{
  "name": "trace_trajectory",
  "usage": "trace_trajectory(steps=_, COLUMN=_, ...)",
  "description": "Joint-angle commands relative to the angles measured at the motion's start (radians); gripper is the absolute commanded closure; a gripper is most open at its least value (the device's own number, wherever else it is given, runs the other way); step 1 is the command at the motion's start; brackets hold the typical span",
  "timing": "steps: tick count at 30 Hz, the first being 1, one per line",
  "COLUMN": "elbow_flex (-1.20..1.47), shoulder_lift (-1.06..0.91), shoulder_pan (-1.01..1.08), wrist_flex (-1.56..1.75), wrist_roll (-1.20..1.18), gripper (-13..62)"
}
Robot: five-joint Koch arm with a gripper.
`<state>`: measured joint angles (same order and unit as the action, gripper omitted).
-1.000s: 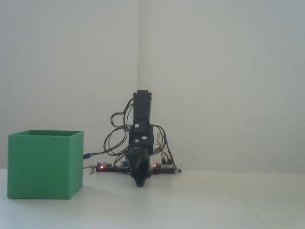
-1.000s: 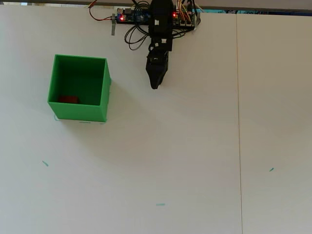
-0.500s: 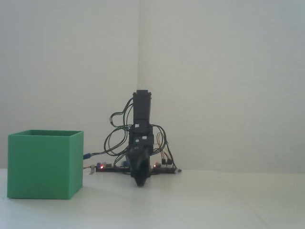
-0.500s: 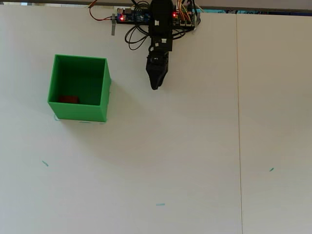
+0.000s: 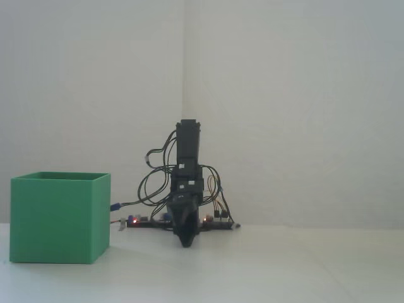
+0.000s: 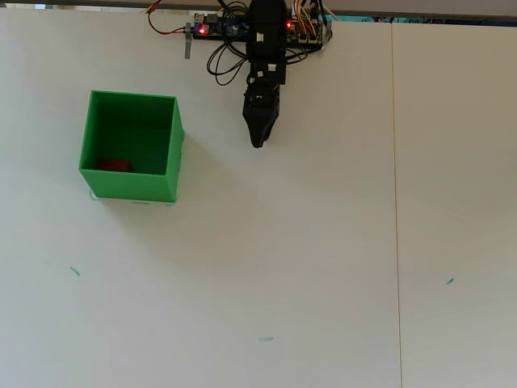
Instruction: Grasp a red block and put it in the green bin.
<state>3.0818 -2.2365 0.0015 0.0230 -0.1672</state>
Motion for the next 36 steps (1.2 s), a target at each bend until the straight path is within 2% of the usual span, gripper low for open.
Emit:
trace_trajectory(steps=1, elbow_flex=0.063, shoulder_lift=-0.091, shoulder_pan=0.006, wrist_flex=-0.072, wrist_roll=0.005, gripper=14.7)
trace_trajectory(steps=23, elbow_flex=0.063, shoulder_lift=-0.092, shoulder_pan=0.095, wrist_flex=-0.083, wrist_roll=-0.014, gripper=16.1)
trace_trajectory(steps=36, elbow_flex=0.063, shoulder_lift=-0.092, shoulder_pan=0.041, wrist_flex=-0.083, wrist_roll=-0.011, gripper=16.0)
